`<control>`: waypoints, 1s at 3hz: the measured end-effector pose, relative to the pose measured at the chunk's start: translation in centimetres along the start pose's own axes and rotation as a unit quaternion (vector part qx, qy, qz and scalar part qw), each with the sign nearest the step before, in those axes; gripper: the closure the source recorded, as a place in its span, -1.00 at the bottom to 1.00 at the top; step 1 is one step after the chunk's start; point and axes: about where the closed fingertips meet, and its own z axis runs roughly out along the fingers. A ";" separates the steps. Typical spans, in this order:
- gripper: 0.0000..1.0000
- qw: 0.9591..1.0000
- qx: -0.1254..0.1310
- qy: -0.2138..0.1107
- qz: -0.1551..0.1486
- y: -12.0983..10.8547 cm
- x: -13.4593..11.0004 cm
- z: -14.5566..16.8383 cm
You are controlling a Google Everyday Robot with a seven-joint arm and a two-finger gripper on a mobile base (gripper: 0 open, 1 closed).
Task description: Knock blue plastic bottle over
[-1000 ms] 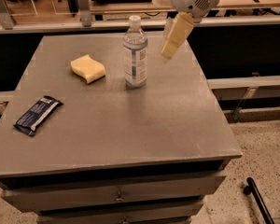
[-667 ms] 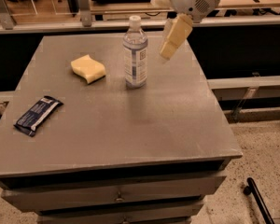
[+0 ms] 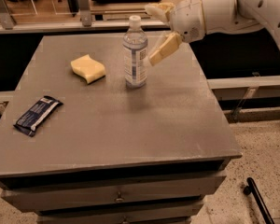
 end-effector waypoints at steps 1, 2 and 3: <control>-1.00 0.999 0.006 -0.047 0.008 -0.4 0.3 1.1; -1.00 0.999 -0.008 -0.046 0.025 -0.3 0.9 2.5; -1.00 0.998 -0.026 -0.041 0.043 0.3 1.8 3.8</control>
Offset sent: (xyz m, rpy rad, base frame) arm 0.0141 0.0265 -0.0321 0.0635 0.1191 0.0237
